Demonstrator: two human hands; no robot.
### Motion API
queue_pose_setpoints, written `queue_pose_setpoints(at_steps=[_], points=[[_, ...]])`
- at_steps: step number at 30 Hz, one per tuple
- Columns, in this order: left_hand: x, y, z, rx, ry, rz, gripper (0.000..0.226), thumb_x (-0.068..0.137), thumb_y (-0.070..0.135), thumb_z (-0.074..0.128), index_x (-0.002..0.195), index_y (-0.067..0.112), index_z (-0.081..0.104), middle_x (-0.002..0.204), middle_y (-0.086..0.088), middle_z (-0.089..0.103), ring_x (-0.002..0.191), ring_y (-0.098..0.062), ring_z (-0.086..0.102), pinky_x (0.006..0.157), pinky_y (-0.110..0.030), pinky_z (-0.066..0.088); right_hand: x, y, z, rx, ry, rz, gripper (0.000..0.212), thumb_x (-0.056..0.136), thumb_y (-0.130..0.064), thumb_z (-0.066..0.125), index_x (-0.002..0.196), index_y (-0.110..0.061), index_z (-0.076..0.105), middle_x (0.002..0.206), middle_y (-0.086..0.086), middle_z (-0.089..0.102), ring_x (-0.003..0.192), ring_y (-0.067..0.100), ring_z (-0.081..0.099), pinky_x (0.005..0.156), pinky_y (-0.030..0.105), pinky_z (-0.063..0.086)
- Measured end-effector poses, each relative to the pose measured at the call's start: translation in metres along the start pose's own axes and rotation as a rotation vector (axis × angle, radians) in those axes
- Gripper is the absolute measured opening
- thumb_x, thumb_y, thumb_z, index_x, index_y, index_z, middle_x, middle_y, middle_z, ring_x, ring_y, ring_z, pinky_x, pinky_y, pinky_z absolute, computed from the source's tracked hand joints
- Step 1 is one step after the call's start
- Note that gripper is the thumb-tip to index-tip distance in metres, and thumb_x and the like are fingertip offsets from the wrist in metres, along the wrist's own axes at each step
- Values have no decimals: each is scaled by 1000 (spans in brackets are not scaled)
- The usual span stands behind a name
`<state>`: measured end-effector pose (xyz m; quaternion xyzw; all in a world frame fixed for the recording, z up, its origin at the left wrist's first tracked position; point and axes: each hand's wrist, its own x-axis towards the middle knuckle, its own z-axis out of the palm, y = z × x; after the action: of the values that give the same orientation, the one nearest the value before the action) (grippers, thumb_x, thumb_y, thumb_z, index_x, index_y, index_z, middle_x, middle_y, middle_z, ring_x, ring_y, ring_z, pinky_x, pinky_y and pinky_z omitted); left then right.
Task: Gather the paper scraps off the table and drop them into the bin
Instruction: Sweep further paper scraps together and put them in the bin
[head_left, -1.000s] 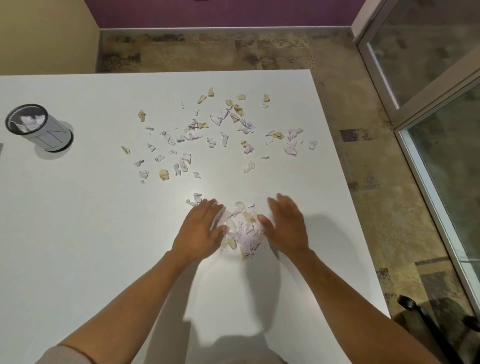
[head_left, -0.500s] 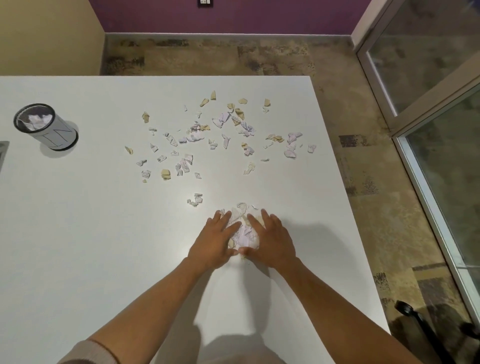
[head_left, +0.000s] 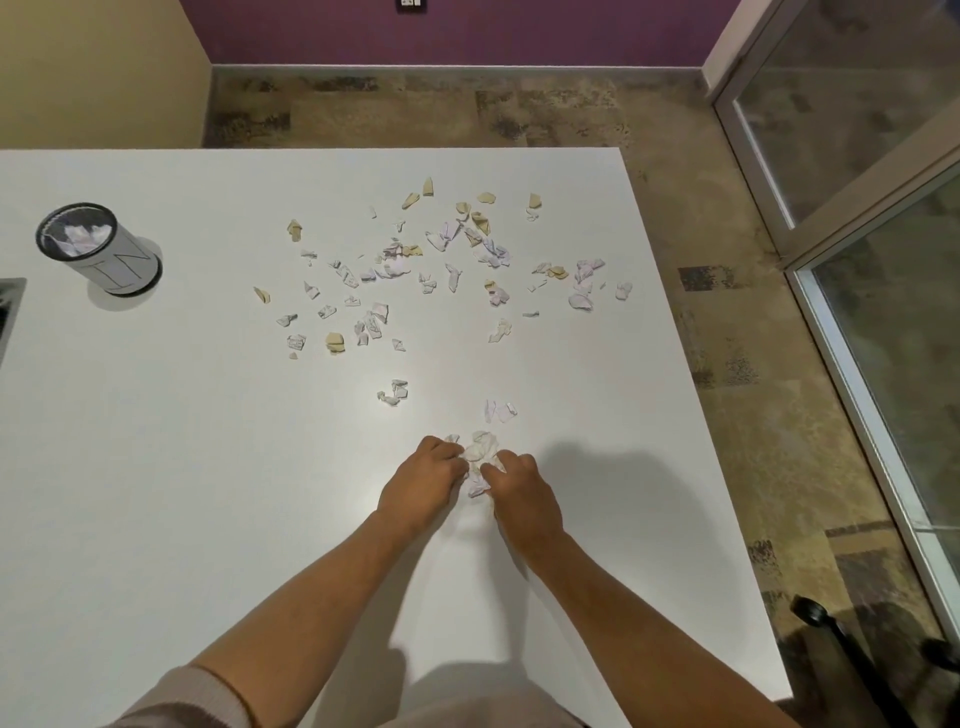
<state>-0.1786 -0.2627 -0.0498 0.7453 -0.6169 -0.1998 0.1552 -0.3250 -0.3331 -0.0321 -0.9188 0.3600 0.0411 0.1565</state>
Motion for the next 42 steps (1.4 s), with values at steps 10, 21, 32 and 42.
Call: queue_pose_setpoints(at_steps=[10, 21, 32, 42], points=[[-5, 2, -11, -293, -13, -348, 16, 84, 0, 60, 85, 5, 75, 89, -9, 73, 86, -29, 65, 76, -33, 49, 5, 10, -2, 445, 147, 147, 15, 73, -11, 65, 63, 0, 65, 67, 15, 64, 61, 32, 59, 54, 34, 44], [-24, -11, -52, -718, 164, -621, 11, 79, 9, 77, 74, 19, 77, 69, 8, 73, 60, -10, 62, 60, -25, 44, 9, -2, -13, 1089, 128, 562, 12, 77, -17, 79, 89, -19, 79, 78, -4, 75, 76, 20, 71, 73, 32, 55], [-70, -72, -115, -922, 292, -717, 13, 73, 15, 85, 71, 25, 78, 74, 3, 75, 70, -23, 68, 72, -33, 52, 34, -96, -24, 1438, 22, 539, 7, 83, -18, 76, 90, -14, 76, 77, 10, 72, 67, 23, 65, 61, 32, 49], [-97, -164, -195, -898, 421, -753, 6, 75, 13, 83, 78, 15, 78, 75, -3, 75, 58, -8, 60, 63, -22, 45, 83, -197, -34, 1518, -7, 472, 5, 82, -7, 76, 86, -9, 76, 66, 5, 68, 60, 20, 62, 76, 49, 53]])
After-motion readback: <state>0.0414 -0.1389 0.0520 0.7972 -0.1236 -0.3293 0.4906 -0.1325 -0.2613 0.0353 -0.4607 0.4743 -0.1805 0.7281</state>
